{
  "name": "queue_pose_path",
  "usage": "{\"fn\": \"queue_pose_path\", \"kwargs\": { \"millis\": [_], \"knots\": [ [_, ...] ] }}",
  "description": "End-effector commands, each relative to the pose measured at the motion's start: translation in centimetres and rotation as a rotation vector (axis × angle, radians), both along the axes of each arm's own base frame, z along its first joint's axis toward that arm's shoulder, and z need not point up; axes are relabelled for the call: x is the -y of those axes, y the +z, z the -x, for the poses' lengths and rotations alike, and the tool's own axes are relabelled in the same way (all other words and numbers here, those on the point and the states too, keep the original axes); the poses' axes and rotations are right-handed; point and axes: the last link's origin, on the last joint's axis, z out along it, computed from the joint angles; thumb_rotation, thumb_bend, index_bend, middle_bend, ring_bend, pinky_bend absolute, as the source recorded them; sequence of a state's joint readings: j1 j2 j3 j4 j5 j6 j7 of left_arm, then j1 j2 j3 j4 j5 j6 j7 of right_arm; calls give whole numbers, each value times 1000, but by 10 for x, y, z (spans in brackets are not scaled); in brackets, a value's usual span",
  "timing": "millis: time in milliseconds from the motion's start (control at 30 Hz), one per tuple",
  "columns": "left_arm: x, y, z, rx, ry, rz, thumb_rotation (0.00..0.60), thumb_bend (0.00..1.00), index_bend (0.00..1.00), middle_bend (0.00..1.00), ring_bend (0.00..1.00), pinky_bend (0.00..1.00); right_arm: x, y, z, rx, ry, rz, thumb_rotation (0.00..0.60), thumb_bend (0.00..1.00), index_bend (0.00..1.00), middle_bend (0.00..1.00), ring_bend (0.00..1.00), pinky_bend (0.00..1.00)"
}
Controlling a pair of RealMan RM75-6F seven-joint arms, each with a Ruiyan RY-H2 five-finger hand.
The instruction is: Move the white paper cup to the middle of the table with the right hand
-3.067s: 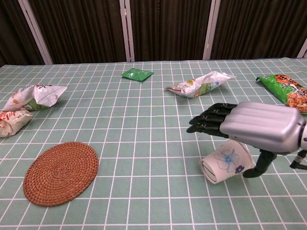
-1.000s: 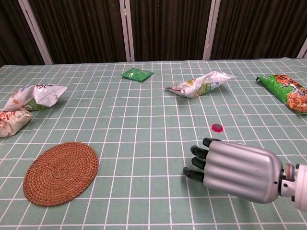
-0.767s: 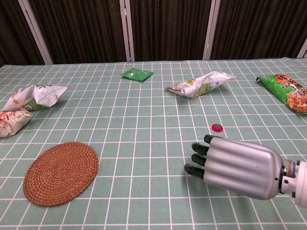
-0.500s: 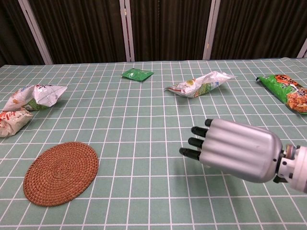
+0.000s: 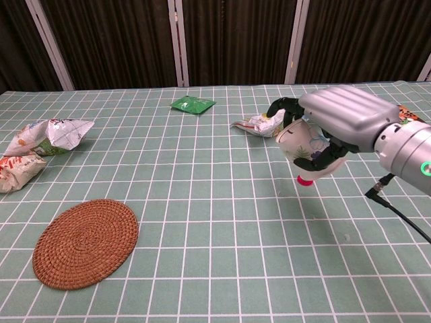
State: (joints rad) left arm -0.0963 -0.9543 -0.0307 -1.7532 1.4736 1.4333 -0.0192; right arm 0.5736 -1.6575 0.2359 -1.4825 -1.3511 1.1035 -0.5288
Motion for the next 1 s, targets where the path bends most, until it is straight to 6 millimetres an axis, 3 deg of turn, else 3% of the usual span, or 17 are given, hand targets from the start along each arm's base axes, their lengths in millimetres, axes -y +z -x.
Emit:
{"fn": "queue_pose_path", "kwargs": {
  "millis": [33,533,1000],
  "knots": [
    [0,0,0,-1,2,0,600,0,0,0,0,0,16,-4,6,130,-123,-12,600,322,200,392,255,499],
    [-4,-1,4,-2,24,0,600,0,0,0,0,0,37,-32,18,240,-190,9,600,321,205,392,253,458],
    [-4,-1,3,2,25,2,600,0,0,0,0,0,42,-36,23,246,-175,39,600,320,205,392,246,457]
  ]
}}
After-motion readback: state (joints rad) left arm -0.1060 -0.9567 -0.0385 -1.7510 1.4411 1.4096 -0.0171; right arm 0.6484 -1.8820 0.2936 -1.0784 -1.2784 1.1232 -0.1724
